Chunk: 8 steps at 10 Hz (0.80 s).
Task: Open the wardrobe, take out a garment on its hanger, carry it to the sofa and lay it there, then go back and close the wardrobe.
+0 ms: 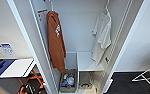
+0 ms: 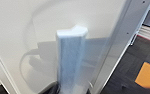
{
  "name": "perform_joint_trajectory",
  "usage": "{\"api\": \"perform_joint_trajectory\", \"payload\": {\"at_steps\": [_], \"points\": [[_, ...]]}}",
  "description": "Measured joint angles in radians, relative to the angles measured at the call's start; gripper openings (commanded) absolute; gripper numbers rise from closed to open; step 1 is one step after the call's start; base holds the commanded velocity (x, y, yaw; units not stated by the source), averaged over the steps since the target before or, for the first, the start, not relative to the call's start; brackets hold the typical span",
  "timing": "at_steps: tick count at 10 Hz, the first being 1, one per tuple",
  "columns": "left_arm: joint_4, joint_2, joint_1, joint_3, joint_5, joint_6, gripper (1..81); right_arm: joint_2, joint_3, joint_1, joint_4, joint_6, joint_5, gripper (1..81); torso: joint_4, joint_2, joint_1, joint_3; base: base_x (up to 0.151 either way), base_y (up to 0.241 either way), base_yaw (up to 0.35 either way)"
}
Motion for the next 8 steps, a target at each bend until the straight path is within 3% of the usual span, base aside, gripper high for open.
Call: {"api": "perform_joint_trajectory", "payload": {"at_steps": [1, 2, 3, 5, 8], "points": [[-0.06, 0.055, 0.26, 0.185, -0.019, -0.003, 81.1, -0.024, 0.007, 0.038, 0.004, 0.002, 0.028, 81.1, 0.001, -0.001, -0.003, 0.0, 0.0, 0.0, 0.0], [-0.072, 0.106, 0.278, 0.253, -0.056, -0.002, 81.1, -0.079, -0.01, 0.067, 0.008, 0.002, 0.079, 81.1, 0.001, -0.003, -0.008, 0.001, 0.0, 0.0, 0.0], [-0.073, 0.026, 0.196, 0.225, -0.116, -0.002, 81.1, -0.116, -0.013, 0.024, 0.006, 0.003, 0.073, 81.1, 0.001, -0.005, -0.011, 0.002, 0.0, 0.0, 0.0], [-0.073, 0.017, 0.259, 0.192, -0.083, -0.002, 81.1, -0.085, -0.036, 0.013, 0.007, 0.006, 0.1, 81.1, 0.001, -0.005, -0.012, 0.002, 0.0, 0.0, 0.0], [-0.073, 0.056, 0.32, 0.1, -0.151, -0.003, 81.1, -0.053, -0.174, -0.06, 0.007, 0.014, 0.13, 81.1, 0.001, -0.006, -0.013, 0.002, 0.0, 0.0, 0.0]]}}
